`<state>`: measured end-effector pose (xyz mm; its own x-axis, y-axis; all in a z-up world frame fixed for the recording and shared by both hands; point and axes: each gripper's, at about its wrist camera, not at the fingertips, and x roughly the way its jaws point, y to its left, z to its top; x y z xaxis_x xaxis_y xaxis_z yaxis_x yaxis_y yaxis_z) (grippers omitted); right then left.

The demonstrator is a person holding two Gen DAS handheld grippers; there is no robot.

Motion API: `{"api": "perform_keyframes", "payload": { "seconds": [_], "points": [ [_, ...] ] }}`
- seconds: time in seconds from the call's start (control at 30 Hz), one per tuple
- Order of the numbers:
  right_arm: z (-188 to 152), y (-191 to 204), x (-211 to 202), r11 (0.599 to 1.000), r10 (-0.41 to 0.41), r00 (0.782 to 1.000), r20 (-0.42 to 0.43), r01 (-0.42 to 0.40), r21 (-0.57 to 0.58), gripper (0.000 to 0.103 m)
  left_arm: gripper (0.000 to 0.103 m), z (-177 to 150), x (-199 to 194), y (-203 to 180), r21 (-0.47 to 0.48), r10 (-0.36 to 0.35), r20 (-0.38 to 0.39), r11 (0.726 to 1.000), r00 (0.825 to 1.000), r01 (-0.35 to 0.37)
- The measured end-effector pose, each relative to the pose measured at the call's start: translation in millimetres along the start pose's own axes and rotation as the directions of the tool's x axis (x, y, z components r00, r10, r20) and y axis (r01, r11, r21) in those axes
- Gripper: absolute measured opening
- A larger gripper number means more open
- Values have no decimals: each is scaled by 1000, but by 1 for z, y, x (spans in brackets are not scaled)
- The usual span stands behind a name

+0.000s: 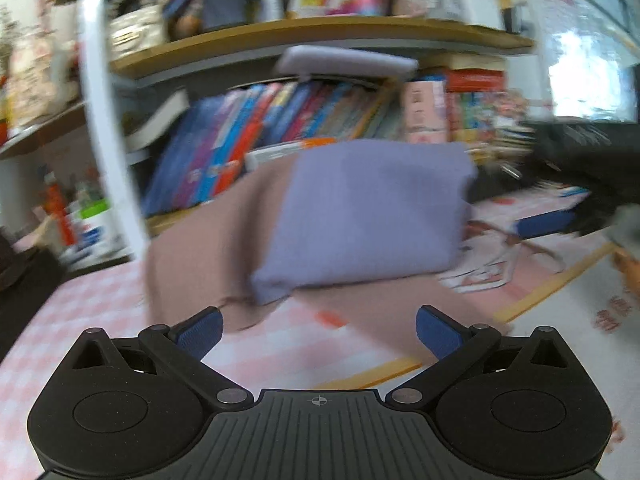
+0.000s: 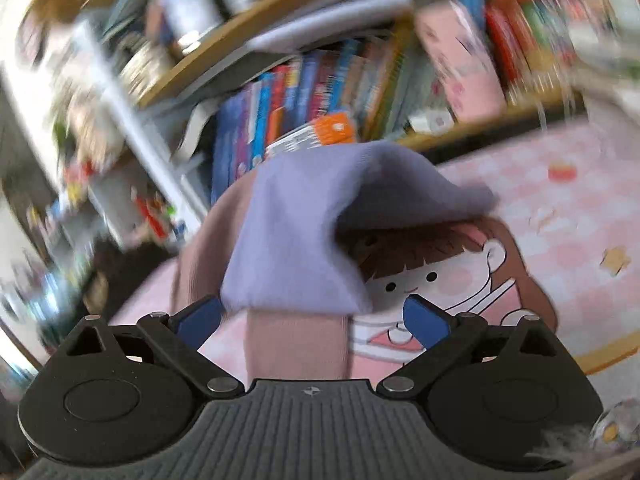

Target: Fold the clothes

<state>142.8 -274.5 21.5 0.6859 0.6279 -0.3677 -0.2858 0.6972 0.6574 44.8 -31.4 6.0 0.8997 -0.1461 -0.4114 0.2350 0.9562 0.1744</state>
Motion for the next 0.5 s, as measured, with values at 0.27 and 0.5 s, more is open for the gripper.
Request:
{"api": "perform_keyframes", "payload": {
  "seconds": [0.27, 0.5],
  "points": [
    [38, -76, 4, 870, 188, 973, 133, -227, 437, 100, 103, 47, 54, -63, 172, -37, 47, 985, 998, 29],
    [49, -96, -6, 864, 220, 963, 156, -267, 427, 100, 103, 63, 106, -113, 351, 59, 114, 932, 992, -95]
  ]
}}
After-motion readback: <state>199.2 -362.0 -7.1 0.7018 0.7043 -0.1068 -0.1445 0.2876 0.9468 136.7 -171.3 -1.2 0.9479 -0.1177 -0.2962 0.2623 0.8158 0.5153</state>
